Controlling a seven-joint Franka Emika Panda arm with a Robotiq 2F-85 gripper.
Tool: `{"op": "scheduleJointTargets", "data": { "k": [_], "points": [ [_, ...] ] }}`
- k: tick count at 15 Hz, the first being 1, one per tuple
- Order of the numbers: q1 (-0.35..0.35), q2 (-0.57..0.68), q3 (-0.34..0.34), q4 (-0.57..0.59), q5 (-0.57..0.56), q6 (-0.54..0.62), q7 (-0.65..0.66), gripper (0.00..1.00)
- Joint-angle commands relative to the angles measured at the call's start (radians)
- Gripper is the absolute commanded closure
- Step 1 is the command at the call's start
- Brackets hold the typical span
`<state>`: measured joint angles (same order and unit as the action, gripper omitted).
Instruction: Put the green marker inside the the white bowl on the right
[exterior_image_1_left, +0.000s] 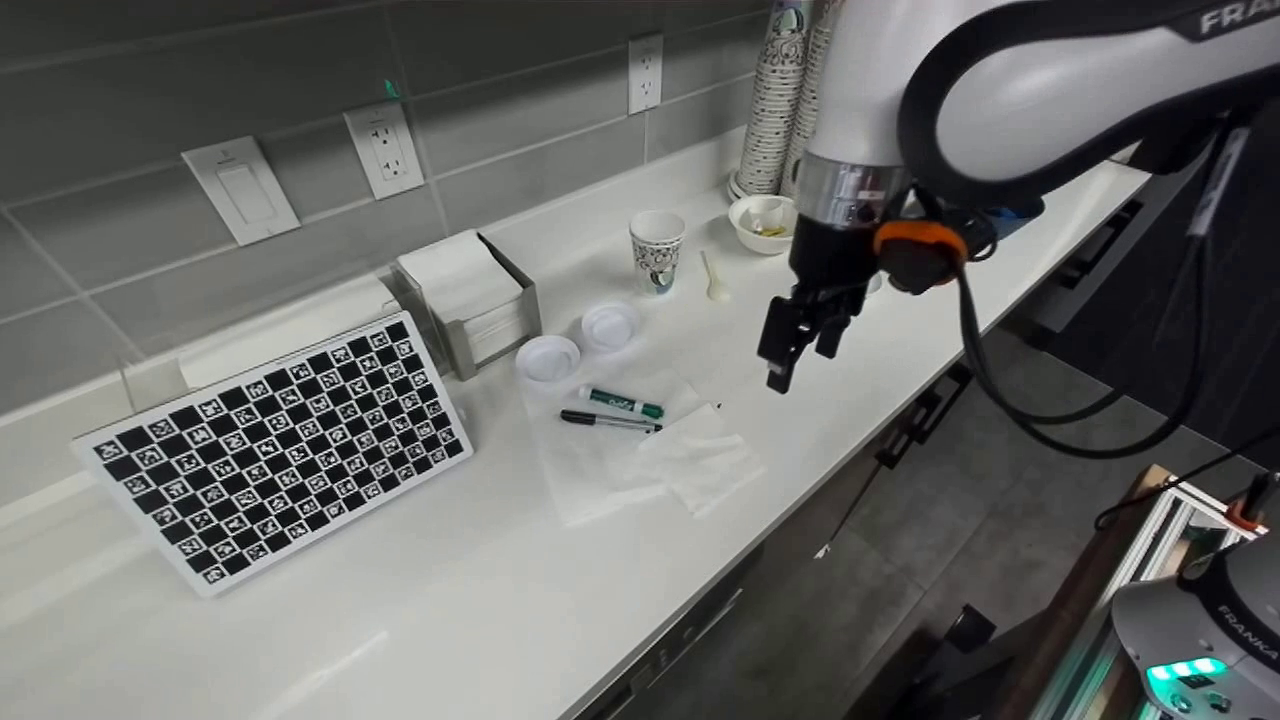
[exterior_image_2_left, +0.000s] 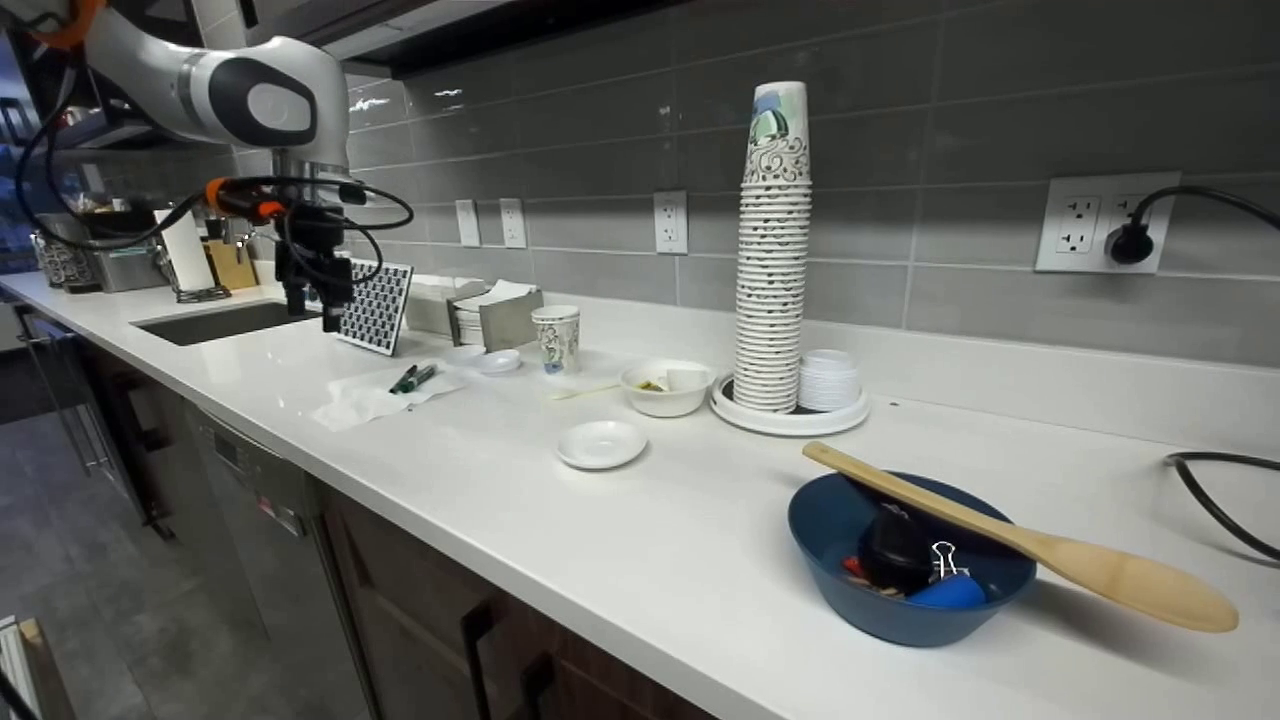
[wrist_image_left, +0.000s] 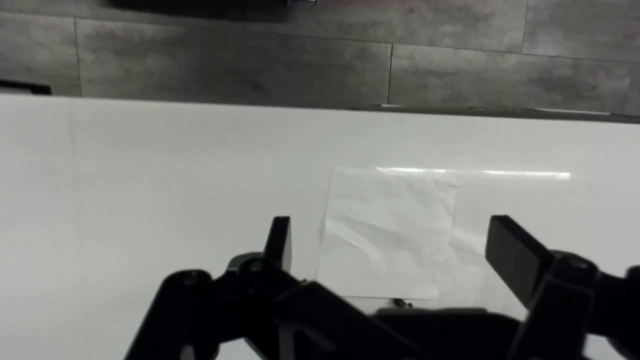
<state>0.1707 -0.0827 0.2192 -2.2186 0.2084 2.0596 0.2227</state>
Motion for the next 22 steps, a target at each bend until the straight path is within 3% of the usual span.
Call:
{"op": "scheduleJointTargets", "data": {
  "k": [1,6,8,11,16,18,22],
  "points": [
    [0.053,0.227,0.045,0.163,-0.140,0.152,0.039,0.00],
    [0.150,0.490,-0.018,0.417,-0.475,0.185,0.075,0.00],
    [0.182,0.565,-0.052,0.496,-0.540,0.181,0.065,0.00],
    [0.195,0.654,-0.074,0.601,-0.515,0.158,0.031,0.02],
    [0.187,0.720,-0.072,0.682,-0.470,0.118,-0.029,0.29],
    [0.183,0.736,-0.073,0.703,-0.464,0.100,-0.040,0.30],
    [0.178,0.747,-0.059,0.723,-0.433,0.074,-0.071,0.21]
  ]
}}
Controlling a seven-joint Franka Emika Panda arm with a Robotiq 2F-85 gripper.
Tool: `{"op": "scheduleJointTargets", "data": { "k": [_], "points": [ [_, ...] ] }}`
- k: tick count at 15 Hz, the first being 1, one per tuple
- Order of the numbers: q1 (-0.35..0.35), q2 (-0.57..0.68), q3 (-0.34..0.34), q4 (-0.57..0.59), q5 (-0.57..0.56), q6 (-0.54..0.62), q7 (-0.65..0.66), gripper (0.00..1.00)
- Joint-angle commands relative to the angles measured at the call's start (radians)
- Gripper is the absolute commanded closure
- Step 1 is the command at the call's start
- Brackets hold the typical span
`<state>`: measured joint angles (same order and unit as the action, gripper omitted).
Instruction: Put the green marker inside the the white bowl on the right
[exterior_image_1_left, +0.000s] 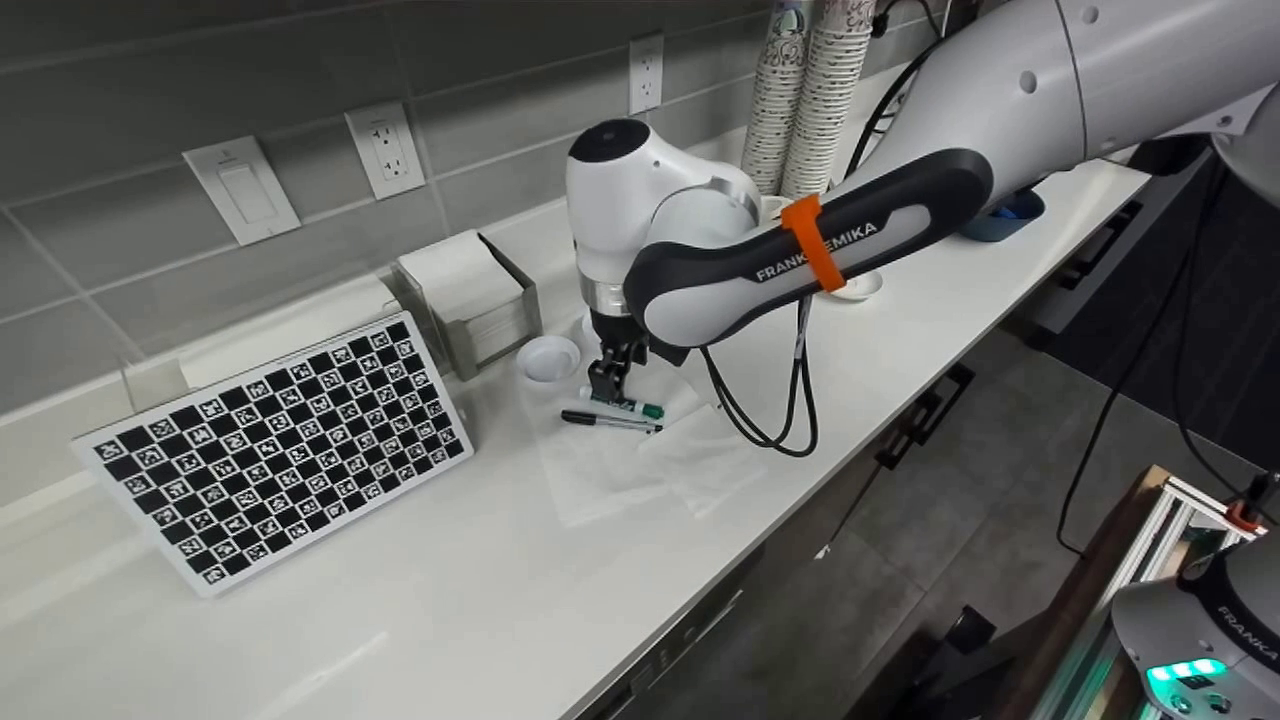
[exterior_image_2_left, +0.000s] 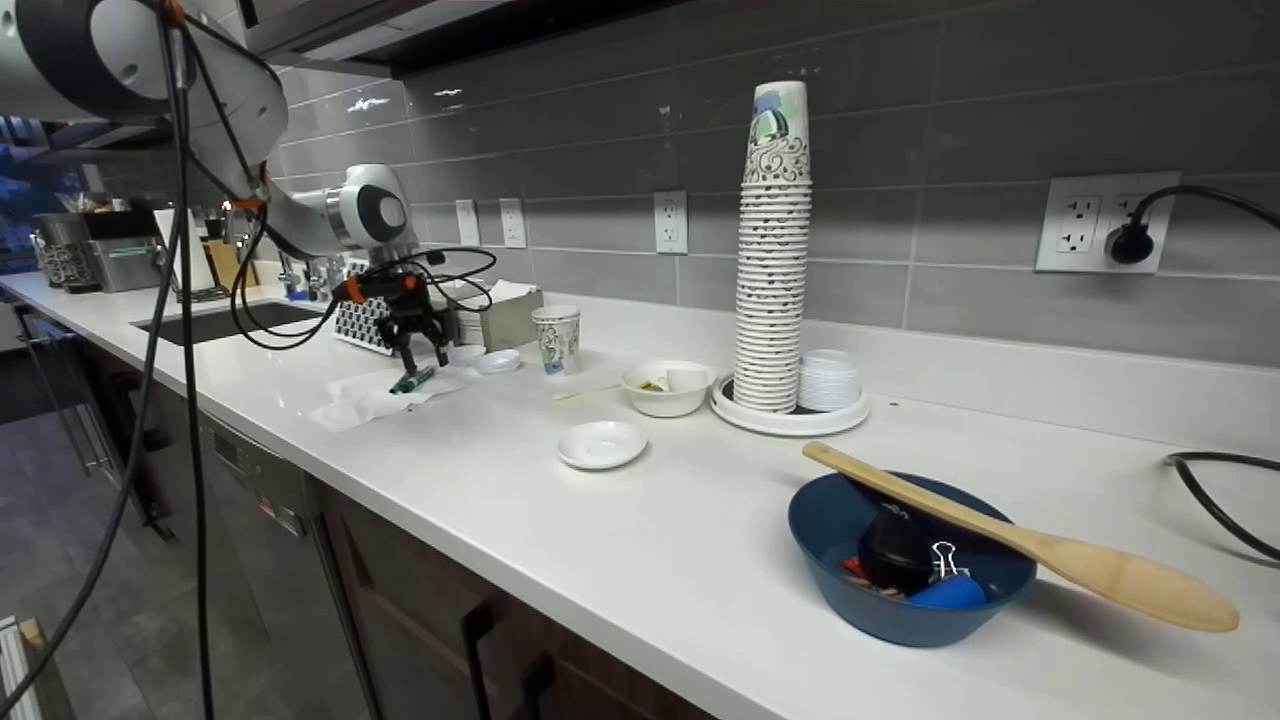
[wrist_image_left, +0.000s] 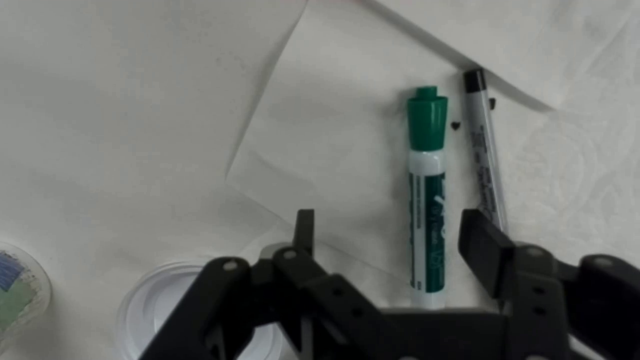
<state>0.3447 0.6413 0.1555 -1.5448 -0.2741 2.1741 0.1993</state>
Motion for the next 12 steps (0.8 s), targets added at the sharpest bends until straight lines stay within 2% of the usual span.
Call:
{"op": "scheduleJointTargets", "data": {
  "k": [1,2,3,6,8,12],
  "points": [
    [0.003,0.024,0.009,0.052,0.062,-0.047,-0.057,0.21],
    [0.001,0.023,0.013,0.050,0.075,-0.052,-0.068,0.20],
    [0.003,0.024,0.013,0.051,0.080,-0.057,-0.073,0.23],
    [0.008,0.037,0.009,0.059,0.087,-0.077,-0.080,0.45],
    [0.011,0.049,0.005,0.067,0.084,-0.083,-0.073,0.54],
    [0.013,0.077,0.007,0.099,0.088,-0.092,-0.073,0.51]
  ]
}}
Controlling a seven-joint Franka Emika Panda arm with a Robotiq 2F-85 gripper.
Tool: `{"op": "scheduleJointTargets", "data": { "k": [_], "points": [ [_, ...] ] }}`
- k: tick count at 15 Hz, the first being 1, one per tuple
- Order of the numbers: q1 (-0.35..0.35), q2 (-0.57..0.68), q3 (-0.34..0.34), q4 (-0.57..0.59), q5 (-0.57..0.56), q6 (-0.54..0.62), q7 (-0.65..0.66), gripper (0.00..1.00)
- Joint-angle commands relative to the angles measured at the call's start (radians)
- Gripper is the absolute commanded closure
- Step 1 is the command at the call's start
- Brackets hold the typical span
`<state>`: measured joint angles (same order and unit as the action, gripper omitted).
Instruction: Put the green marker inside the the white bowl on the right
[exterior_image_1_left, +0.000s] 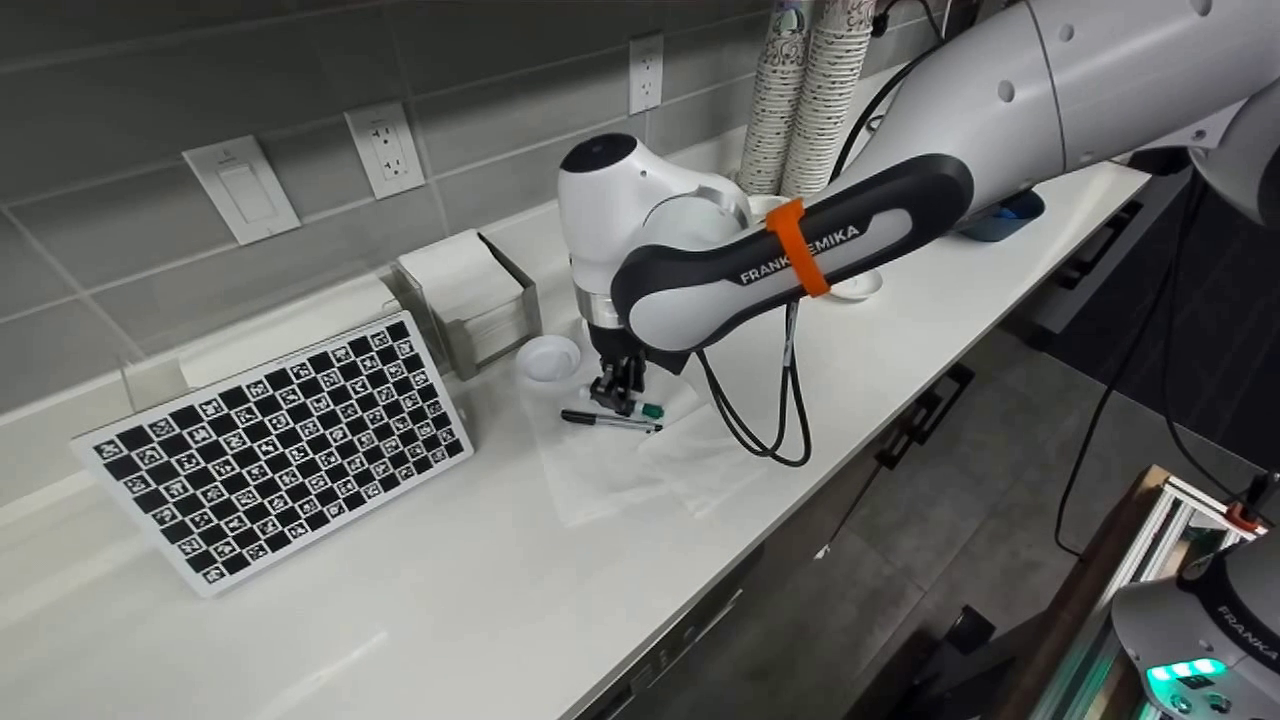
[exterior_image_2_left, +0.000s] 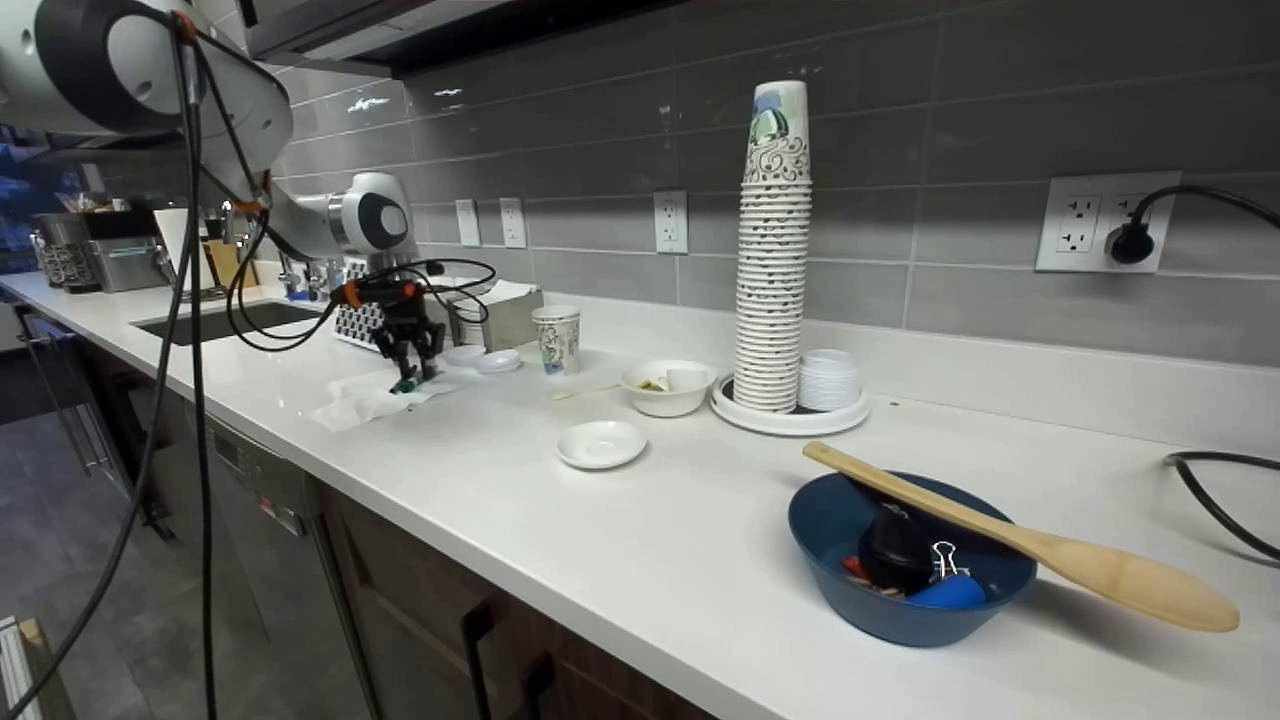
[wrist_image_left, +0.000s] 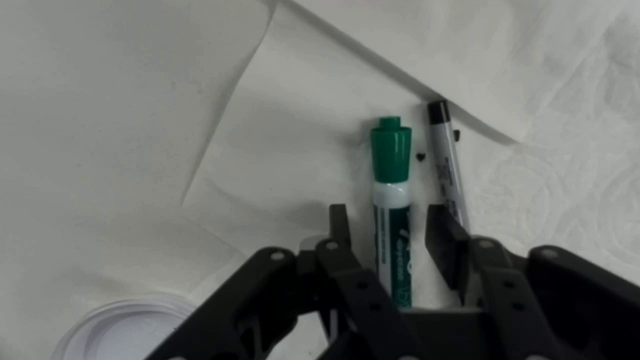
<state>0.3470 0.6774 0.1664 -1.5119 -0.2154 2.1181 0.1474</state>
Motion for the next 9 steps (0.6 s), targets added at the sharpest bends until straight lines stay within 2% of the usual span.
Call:
{"op": "scheduleJointTargets", "data": {
  "k": [1,2,3,4,7,8,9],
  "points": [
    [0.012,0.045,-0.003,0.070,0.031,-0.036,-0.022,0.48],
    [0.014,0.048,-0.003,0.073,0.030,-0.035,-0.021,0.64],
    [0.016,0.048,-0.002,0.076,0.031,-0.036,-0.020,0.75],
    [0.016,0.043,-0.003,0.074,0.030,-0.032,-0.018,0.77],
    [0.007,-0.015,0.000,0.033,0.042,-0.024,-0.015,0.98],
    [0.004,-0.039,-0.005,0.015,0.044,-0.020,-0.004,1.00],
    [0.001,-0.062,-0.014,0.001,0.045,-0.023,0.014,0.95]
  ]
}}
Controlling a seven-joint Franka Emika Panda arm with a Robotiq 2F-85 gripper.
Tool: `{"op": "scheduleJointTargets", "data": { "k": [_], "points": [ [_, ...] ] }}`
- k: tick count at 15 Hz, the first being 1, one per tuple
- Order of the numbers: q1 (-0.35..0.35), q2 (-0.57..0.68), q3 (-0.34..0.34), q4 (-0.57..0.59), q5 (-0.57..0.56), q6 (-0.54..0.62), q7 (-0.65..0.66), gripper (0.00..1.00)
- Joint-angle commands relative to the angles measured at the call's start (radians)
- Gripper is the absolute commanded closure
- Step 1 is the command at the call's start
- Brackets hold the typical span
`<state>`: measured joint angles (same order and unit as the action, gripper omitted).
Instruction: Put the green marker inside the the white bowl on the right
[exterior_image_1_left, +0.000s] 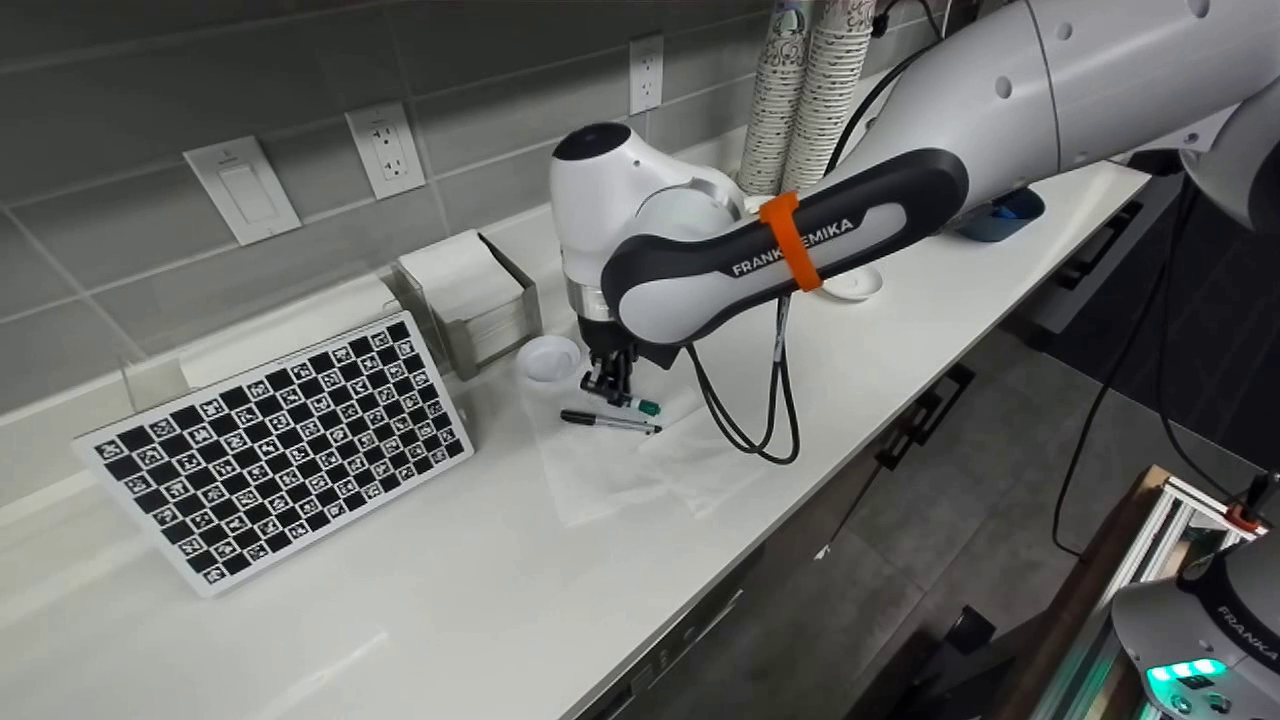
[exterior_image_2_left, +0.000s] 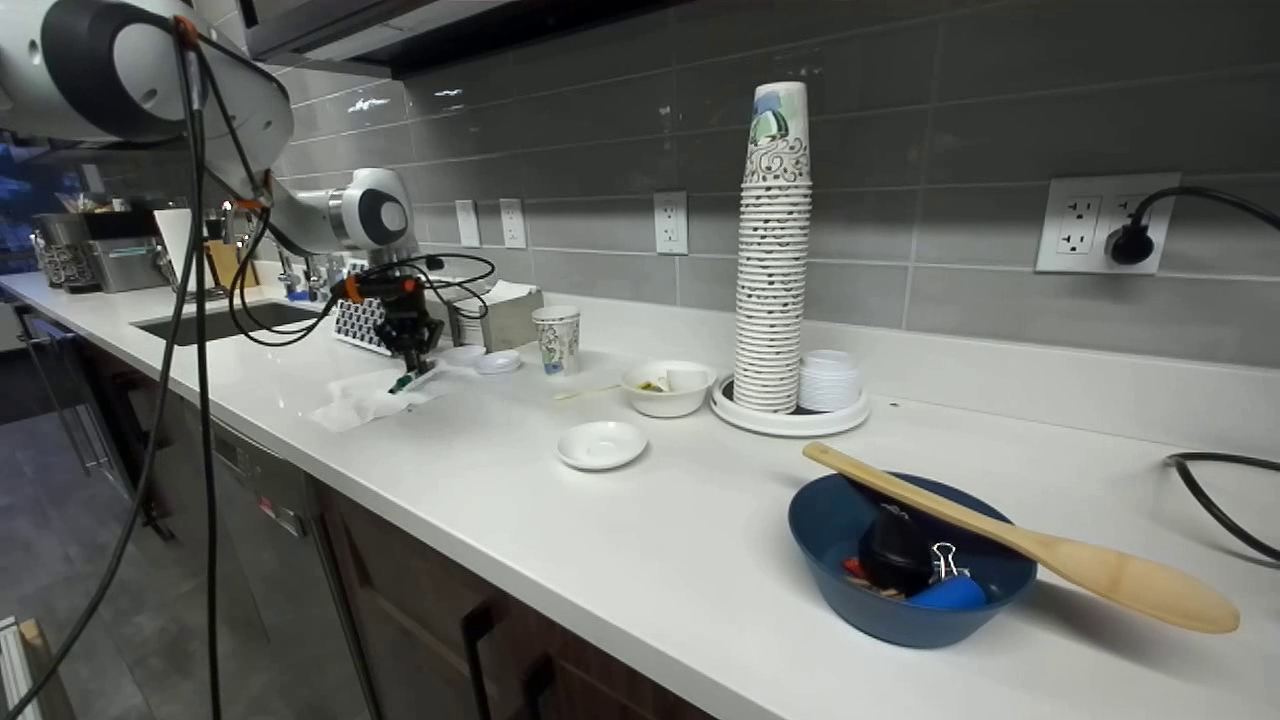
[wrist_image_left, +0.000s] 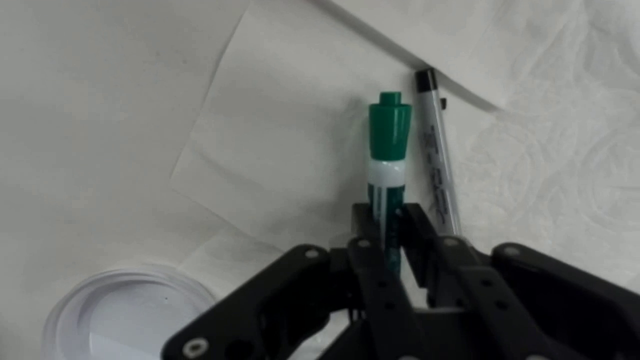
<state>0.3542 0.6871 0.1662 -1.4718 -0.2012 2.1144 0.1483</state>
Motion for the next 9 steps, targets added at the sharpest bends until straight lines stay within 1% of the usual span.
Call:
{"op": "scheduleJointTargets", "data": {
  "k": [1,4,7,9],
  "points": [
    [-0.014,-0.096,-0.026,-0.049,0.035,-0.037,0.035,0.95],
    [-0.037,-0.207,-0.092,-0.125,0.008,-0.036,0.145,0.95],
    [-0.090,-0.318,-0.146,-0.208,0.012,-0.018,0.213,0.95],
    [-0.127,-0.398,-0.171,-0.266,0.016,-0.032,0.262,0.95]
  ]
}}
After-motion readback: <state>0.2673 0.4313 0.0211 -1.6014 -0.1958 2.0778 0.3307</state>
